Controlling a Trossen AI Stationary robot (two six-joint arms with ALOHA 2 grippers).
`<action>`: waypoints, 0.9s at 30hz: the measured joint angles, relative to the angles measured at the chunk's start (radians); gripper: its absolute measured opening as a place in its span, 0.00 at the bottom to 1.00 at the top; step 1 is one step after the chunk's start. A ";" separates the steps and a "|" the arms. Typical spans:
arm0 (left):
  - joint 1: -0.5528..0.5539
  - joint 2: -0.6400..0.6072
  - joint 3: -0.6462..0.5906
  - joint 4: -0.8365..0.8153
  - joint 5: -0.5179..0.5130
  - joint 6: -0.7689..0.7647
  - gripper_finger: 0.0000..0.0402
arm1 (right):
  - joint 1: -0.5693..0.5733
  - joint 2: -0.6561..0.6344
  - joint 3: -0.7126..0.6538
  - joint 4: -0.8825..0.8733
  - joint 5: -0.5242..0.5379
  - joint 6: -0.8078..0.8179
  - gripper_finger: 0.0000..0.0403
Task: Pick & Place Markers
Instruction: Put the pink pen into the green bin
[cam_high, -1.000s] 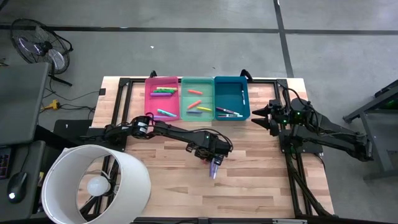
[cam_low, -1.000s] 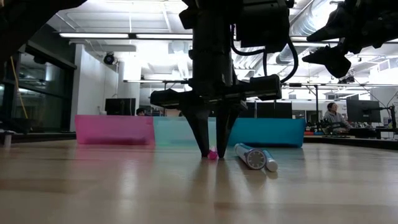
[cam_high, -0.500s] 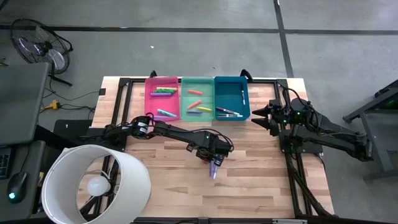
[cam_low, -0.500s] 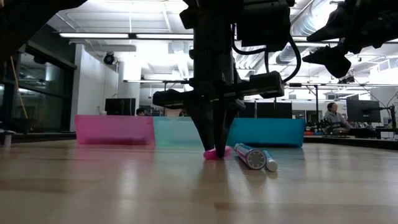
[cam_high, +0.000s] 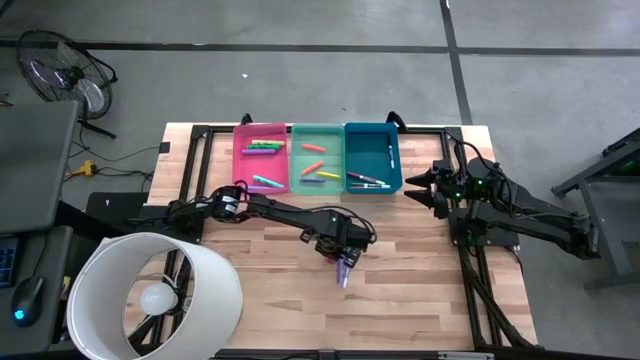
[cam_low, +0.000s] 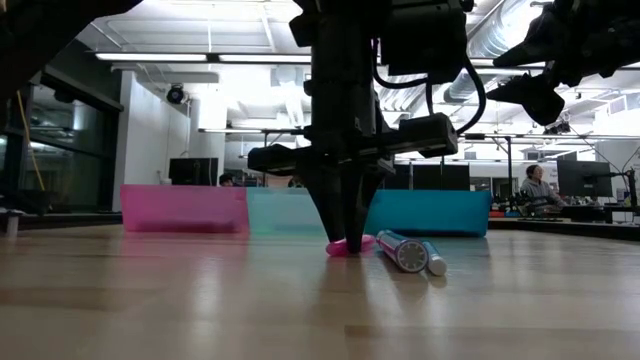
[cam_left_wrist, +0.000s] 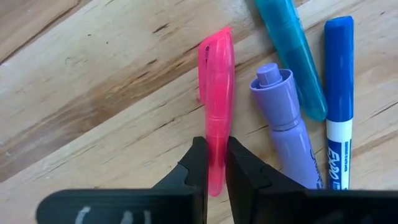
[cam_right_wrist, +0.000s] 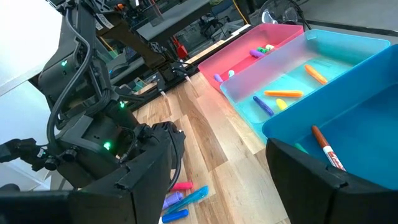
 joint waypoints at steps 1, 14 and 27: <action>0.000 0.000 0.000 0.000 0.000 0.002 0.06 | 0.000 0.000 0.000 0.000 0.000 0.000 0.62; 0.021 0.006 0.053 -0.058 -0.023 0.067 0.06 | 0.000 0.000 0.000 0.000 0.000 0.000 0.62; 0.077 0.017 0.234 -0.312 -0.172 0.179 0.06 | 0.000 0.000 0.000 0.000 0.000 0.000 0.62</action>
